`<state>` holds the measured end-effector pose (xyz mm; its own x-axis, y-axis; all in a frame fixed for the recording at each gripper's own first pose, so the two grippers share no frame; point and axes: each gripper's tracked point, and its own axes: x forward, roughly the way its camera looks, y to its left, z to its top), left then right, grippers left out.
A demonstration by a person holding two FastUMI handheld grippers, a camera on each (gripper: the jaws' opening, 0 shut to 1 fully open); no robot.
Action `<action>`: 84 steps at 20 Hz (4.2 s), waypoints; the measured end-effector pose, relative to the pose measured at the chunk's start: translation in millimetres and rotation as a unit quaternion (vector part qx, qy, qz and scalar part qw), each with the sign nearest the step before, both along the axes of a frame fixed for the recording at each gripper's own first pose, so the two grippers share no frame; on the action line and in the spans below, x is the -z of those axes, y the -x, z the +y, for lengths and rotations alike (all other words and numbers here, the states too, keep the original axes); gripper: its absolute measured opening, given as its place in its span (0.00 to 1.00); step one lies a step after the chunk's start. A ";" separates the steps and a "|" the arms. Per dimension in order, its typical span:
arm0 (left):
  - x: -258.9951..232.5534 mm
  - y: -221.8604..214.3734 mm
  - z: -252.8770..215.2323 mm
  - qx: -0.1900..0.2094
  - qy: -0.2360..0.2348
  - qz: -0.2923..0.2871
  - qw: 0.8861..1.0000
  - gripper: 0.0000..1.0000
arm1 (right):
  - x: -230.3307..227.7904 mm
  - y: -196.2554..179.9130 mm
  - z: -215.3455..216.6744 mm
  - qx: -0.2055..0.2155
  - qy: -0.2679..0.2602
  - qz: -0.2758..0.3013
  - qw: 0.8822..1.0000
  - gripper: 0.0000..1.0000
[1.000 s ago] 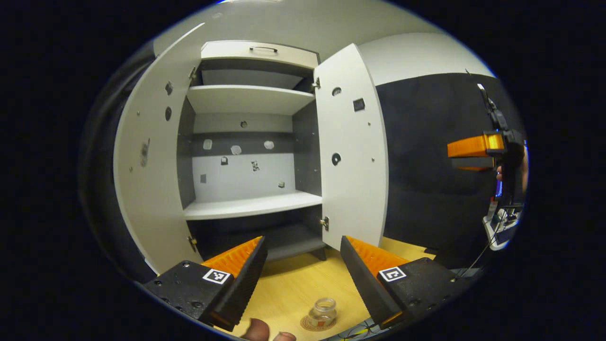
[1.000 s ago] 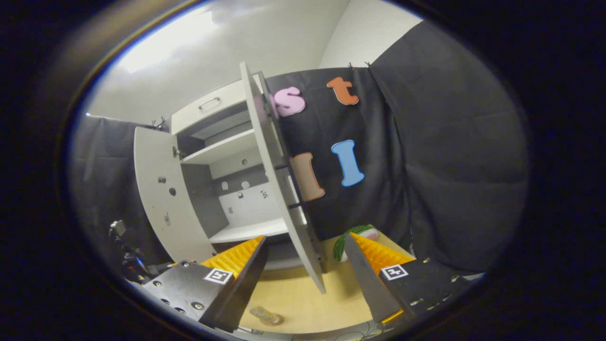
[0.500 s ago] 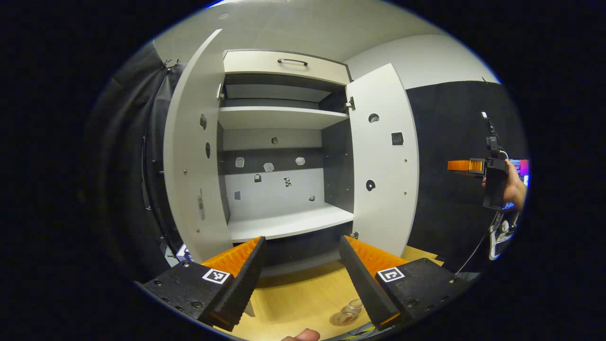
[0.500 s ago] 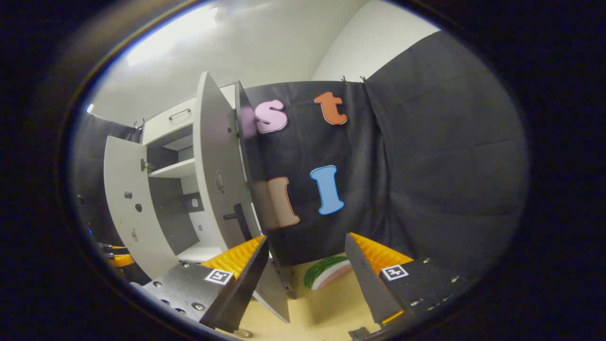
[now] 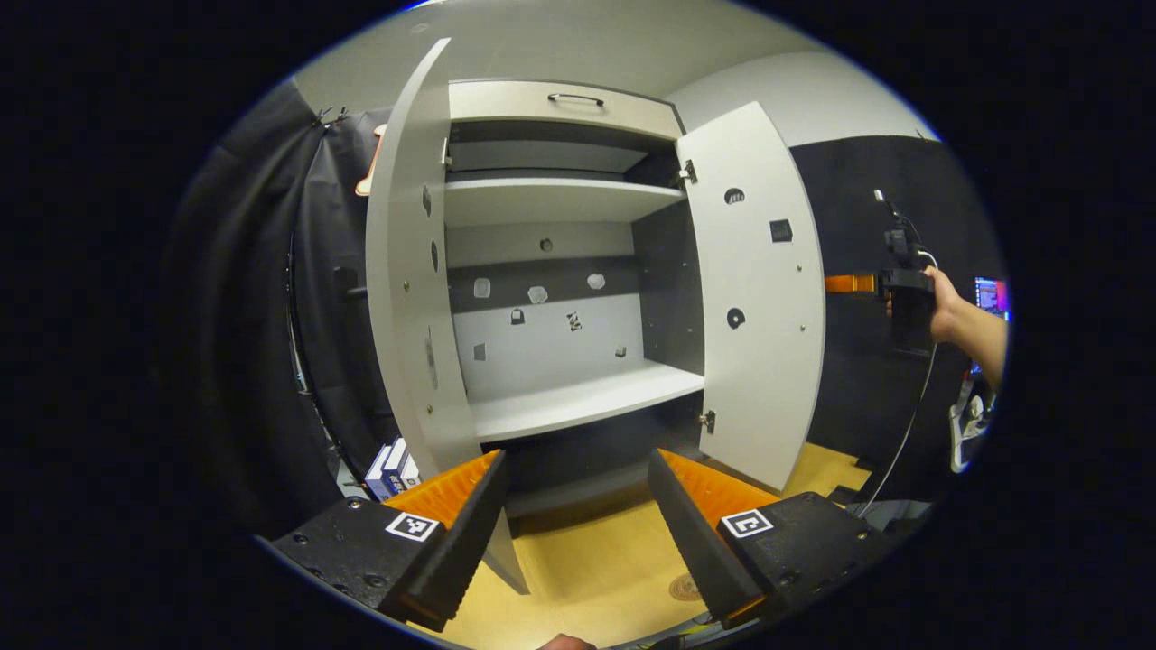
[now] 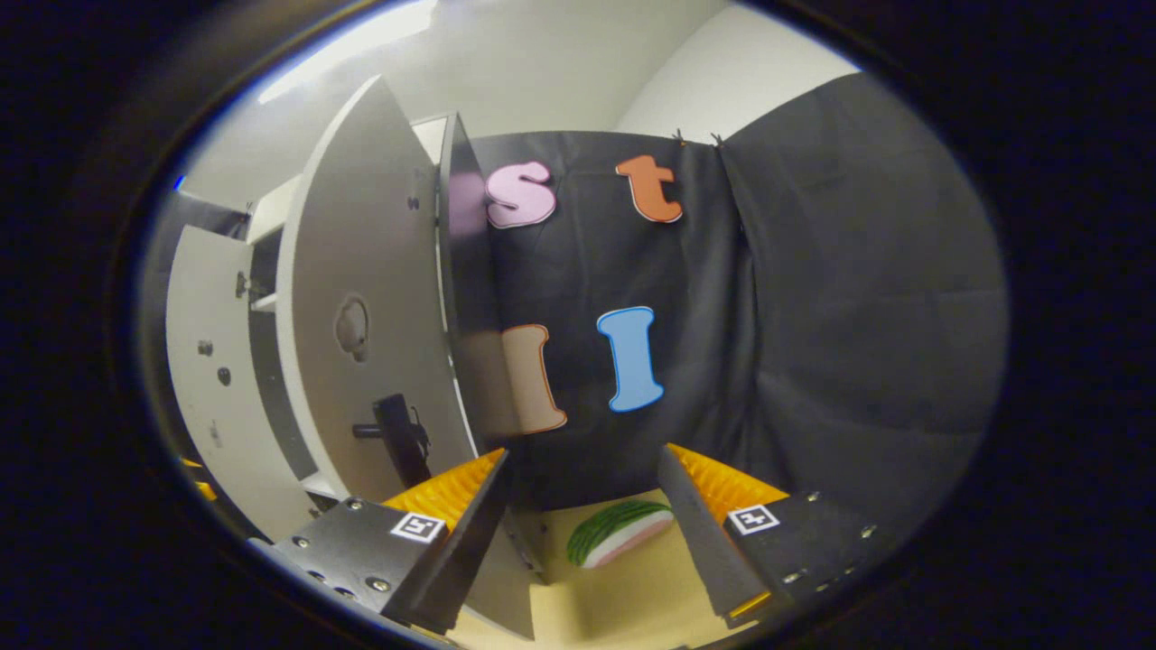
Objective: Grasp the bottle in the cabinet with the left hand and place it on the coaster, then close the right door with the right hand and the left door with the left hand.
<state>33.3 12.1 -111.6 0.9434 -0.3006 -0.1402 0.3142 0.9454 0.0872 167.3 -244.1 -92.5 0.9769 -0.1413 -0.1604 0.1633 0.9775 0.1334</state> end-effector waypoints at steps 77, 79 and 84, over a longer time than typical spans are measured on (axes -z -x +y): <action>-62.0 -119.0 137.3 -0.103 0.048 -0.019 0.993 0.83 | 46.3 248.5 163.0 -0.119 0.016 -0.017 0.993 0.94; -61.1 -119.6 130.4 -0.105 0.052 -0.020 0.993 0.83 | 41.9 242.5 164.9 -0.122 0.017 -0.019 0.992 0.94; -61.3 -122.0 115.9 -0.099 0.058 -0.017 0.993 0.83 | 39.9 226.2 164.8 -0.132 0.025 -0.018 0.991 0.94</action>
<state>155.2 128.0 -50.3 0.9892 -0.1209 -0.0825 0.1197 0.9926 -0.0193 -58.9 -79.3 -132.4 0.9859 0.1123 -0.1241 -0.1021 0.9911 0.0854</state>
